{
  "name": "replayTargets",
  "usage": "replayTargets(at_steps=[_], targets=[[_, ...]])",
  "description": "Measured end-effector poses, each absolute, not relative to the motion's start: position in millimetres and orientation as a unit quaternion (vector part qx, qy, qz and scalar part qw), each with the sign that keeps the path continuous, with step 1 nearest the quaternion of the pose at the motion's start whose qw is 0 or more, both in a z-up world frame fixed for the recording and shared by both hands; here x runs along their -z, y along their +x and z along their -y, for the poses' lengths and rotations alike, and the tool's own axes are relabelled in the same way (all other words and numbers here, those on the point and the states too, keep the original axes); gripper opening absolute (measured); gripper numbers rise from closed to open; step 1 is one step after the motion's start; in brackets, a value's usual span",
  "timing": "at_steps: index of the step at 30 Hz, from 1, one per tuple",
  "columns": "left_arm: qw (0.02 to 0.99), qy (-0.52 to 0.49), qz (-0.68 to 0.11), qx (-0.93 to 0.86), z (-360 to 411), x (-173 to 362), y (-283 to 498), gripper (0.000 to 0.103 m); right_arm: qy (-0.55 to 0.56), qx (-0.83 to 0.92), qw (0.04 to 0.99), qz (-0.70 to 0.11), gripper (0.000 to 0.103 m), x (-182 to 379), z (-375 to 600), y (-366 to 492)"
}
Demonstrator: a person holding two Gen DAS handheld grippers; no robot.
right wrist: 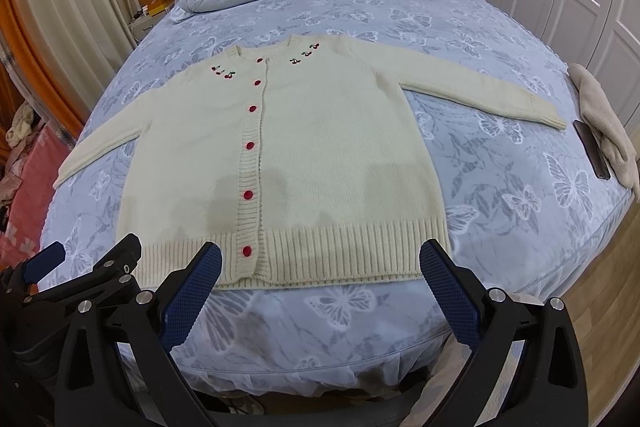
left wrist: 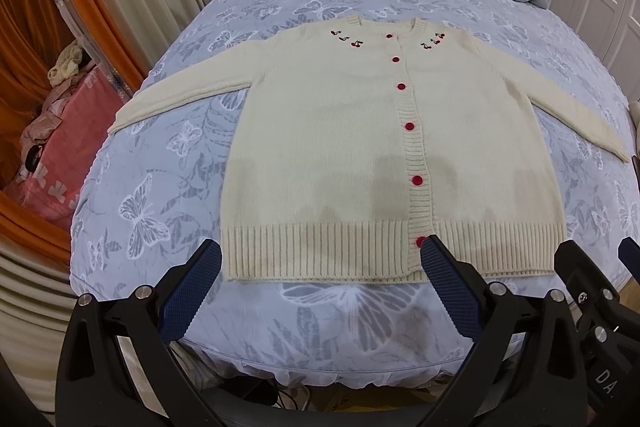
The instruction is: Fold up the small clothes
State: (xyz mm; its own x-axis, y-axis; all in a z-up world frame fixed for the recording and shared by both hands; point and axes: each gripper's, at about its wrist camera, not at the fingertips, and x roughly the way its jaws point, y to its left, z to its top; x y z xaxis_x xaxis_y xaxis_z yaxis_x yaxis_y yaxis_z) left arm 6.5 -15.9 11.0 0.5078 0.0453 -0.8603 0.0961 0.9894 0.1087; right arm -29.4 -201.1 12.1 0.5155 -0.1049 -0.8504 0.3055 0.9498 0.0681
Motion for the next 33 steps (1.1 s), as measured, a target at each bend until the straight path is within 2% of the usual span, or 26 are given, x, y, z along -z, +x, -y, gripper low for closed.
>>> replayTargets(at_steps=[33], targets=[[0.867,0.075,-0.493,0.013,15.5,-12.0,6.8,0.097,0.109,0.119,0.863,-0.479,0.097,-11.9,200.3,-27.4]])
